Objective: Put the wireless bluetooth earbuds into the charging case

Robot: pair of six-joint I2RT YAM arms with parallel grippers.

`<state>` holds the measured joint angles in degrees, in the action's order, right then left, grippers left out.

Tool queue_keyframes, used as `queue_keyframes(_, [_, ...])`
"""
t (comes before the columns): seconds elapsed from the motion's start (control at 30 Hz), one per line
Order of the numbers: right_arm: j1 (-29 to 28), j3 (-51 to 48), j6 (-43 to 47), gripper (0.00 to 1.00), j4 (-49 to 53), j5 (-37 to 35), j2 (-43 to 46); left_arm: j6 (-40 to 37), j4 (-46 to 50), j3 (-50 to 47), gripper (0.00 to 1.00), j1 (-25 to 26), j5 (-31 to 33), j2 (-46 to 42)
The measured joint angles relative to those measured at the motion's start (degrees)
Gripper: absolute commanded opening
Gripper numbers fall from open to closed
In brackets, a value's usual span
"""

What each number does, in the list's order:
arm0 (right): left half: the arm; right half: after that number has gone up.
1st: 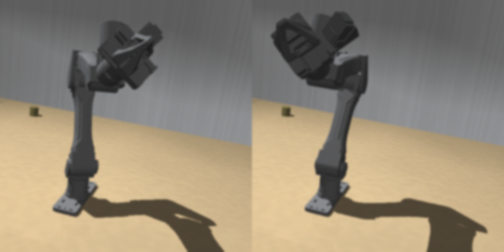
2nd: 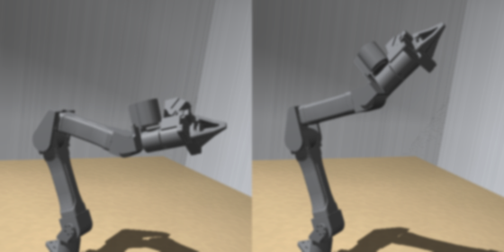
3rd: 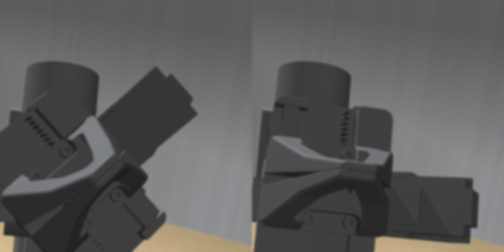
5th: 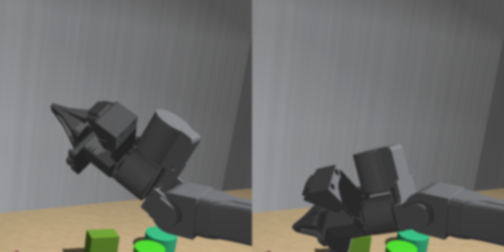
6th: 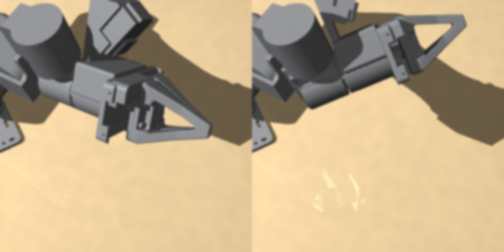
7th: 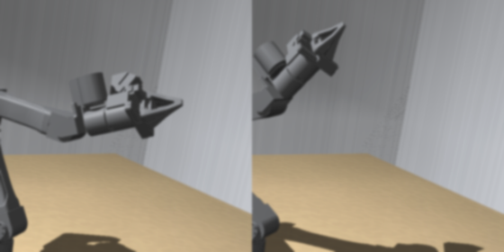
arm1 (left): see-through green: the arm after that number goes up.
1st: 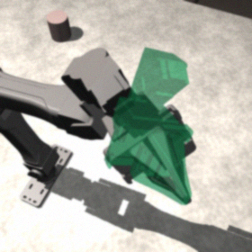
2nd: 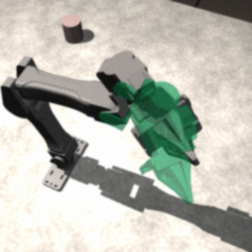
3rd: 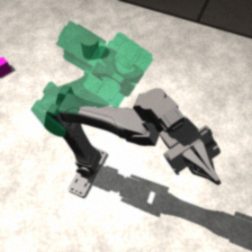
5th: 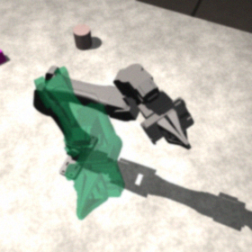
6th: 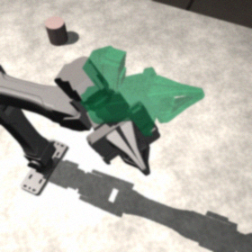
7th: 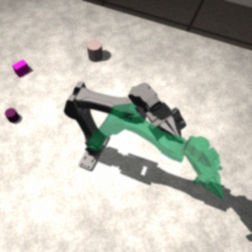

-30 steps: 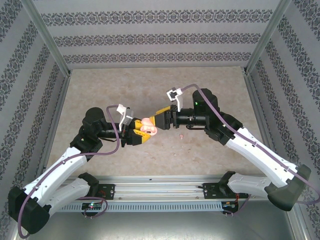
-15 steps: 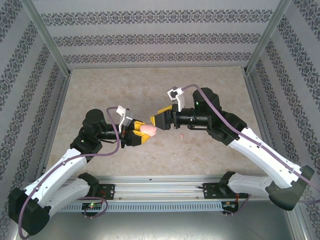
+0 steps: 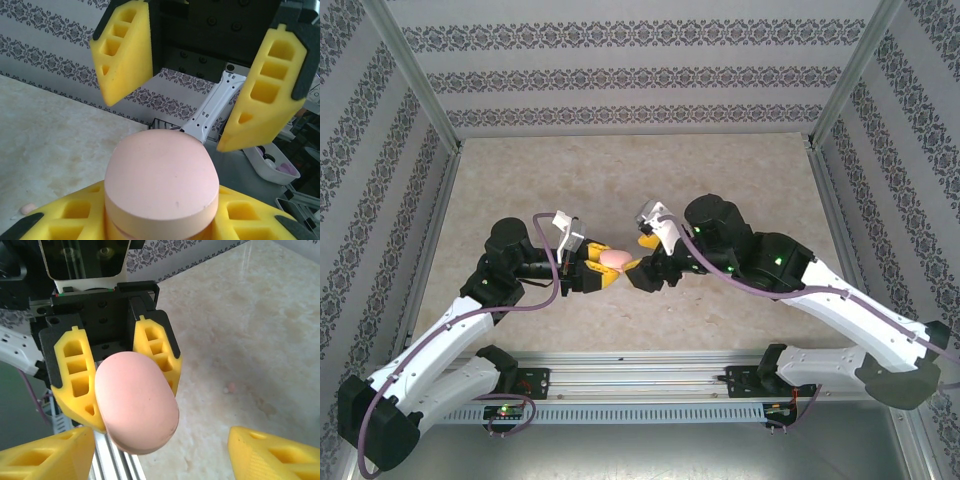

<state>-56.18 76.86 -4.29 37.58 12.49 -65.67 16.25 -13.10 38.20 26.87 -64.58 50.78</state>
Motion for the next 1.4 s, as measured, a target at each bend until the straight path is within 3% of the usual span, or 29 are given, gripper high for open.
queue_keyframes(0.4, [-0.7,2.0,7.1,0.59,1.4,-2.0,-3.1,0.8,0.0,0.0,0.06,-0.4,0.0,0.2])
queue_keyframes(0.8, [-0.2,2.7,6.6,0.5,0.5,-10.5,-3.1,3.3,-2.3,0.0,0.05,-0.4,-1.5,0.6])
queue_keyframes(0.9, [0.2,3.3,5.9,0.46,0.3,-8.7,-4.0,3.6,-2.8,0.0,0.06,-0.4,-2.0,0.7])
queue_keyframes(1.13, [1.7,3.3,3.7,0.19,-0.8,2.1,-4.9,3.5,-3.1,0.0,0.07,-0.4,-2.8,0.5])
queue_keyframes(1.4, [2.4,3.3,2.6,0.03,-1.7,6.1,-5.5,0.2,-1.5,-0.3,0.12,-0.4,-2.9,-1.6])
